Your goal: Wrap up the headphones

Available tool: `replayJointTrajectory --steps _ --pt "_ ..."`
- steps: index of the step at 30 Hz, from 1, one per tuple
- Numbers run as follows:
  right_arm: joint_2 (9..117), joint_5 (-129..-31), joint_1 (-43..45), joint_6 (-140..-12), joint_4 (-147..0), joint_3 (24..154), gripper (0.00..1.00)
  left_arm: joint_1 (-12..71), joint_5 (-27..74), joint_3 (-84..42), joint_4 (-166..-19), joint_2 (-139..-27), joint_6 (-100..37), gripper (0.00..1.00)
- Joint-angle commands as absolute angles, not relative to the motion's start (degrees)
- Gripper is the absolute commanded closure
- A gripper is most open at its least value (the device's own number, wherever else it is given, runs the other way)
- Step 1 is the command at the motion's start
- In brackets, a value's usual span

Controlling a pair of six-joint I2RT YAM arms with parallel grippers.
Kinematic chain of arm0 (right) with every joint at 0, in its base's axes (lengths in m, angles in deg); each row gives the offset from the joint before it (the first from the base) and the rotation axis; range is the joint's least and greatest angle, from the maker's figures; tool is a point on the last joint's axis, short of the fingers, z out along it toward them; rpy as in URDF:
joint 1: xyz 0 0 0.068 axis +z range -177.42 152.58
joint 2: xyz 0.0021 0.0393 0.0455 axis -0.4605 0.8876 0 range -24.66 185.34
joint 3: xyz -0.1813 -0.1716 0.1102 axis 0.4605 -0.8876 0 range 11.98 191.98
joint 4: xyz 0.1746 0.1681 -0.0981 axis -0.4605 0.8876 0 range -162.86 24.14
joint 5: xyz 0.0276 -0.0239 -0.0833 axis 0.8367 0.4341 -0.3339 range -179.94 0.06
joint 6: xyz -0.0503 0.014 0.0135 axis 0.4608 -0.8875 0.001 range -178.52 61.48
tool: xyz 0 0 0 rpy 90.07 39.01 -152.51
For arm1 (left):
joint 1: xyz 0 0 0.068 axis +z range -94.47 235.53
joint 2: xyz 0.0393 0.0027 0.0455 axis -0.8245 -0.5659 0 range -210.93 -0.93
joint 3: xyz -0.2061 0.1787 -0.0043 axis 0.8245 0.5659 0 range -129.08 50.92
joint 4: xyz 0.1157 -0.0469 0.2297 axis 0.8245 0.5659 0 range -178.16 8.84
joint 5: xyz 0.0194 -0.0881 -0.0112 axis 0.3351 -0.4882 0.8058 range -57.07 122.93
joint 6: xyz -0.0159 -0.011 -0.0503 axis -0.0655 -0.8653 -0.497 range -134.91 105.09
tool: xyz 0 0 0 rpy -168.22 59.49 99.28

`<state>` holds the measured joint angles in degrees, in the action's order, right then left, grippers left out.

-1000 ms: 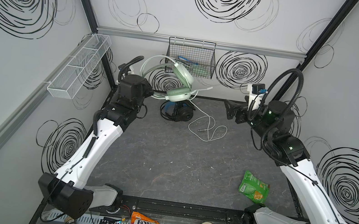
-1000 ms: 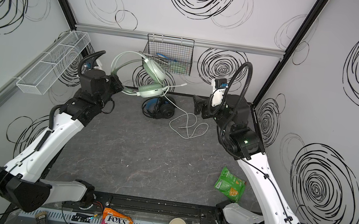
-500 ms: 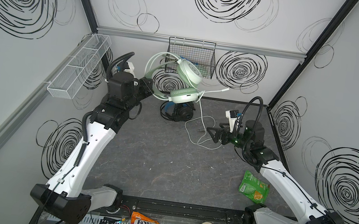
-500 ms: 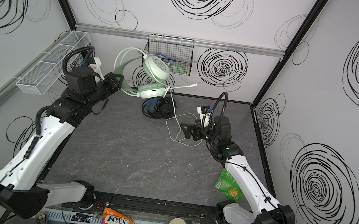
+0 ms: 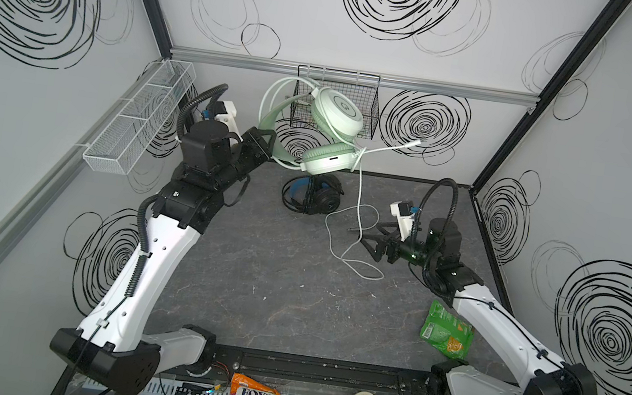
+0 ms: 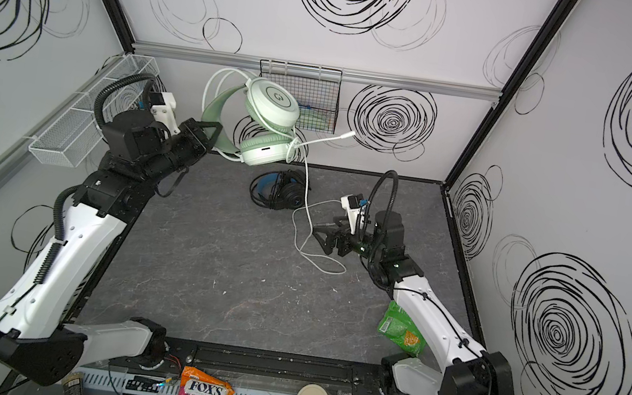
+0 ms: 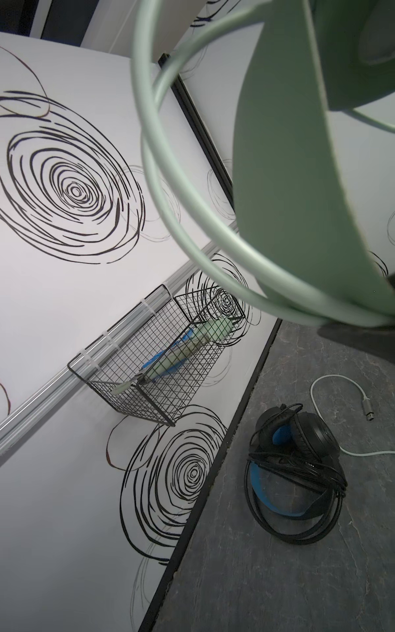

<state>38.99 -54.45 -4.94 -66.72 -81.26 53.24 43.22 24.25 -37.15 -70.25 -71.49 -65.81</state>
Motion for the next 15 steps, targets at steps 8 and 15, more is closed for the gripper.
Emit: replayJointTrajectory --steps 8,15 --pt "31.5 -51.5 -5.0 -65.7 -83.9 47.8 0.03 41.2 23.0 -43.7 -74.1 -71.9 -69.4 1.00" --pt "40.2 -50.3 -2.2 -68.1 -93.6 52.3 0.03 39.4 22.5 -44.4 -71.5 -72.9 -67.7 1.00"
